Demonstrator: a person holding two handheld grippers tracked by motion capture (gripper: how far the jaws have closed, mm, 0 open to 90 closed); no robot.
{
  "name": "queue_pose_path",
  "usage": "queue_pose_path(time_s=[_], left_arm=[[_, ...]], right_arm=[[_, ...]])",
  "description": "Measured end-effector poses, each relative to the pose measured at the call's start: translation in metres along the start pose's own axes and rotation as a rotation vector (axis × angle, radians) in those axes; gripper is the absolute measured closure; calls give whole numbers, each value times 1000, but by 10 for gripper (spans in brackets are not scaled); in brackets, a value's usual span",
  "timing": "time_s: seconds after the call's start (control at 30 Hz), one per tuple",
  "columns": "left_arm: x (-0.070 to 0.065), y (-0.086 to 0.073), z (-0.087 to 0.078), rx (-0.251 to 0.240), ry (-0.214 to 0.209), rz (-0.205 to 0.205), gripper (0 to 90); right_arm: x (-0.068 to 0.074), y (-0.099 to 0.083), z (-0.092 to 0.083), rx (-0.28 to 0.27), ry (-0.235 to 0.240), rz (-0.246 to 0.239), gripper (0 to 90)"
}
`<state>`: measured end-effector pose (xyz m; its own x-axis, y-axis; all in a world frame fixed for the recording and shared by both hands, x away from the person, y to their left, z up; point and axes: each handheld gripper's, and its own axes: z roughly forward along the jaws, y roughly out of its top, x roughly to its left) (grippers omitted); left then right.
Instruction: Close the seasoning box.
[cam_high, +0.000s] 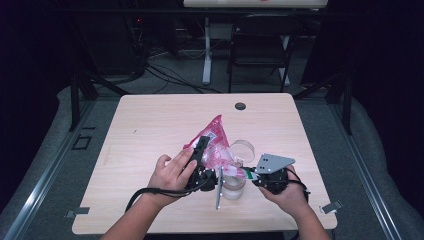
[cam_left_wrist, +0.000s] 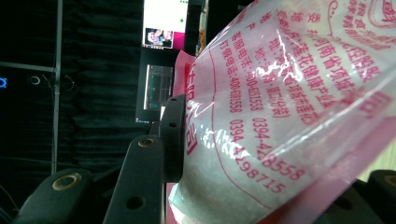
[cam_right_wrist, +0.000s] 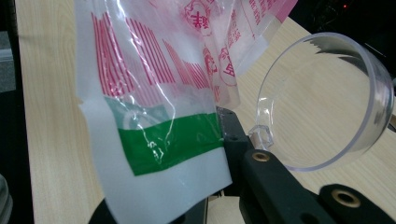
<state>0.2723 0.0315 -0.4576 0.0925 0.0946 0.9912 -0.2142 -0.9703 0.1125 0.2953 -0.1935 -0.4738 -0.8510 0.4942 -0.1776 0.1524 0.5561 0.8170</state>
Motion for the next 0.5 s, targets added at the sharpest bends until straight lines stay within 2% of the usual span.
queue_pose_path(time_s=[0.5], left_arm=[[0, 0, 0, -1, -3, -2, 653]], right_arm=[[0, -1, 2, 3, 2, 3, 900]])
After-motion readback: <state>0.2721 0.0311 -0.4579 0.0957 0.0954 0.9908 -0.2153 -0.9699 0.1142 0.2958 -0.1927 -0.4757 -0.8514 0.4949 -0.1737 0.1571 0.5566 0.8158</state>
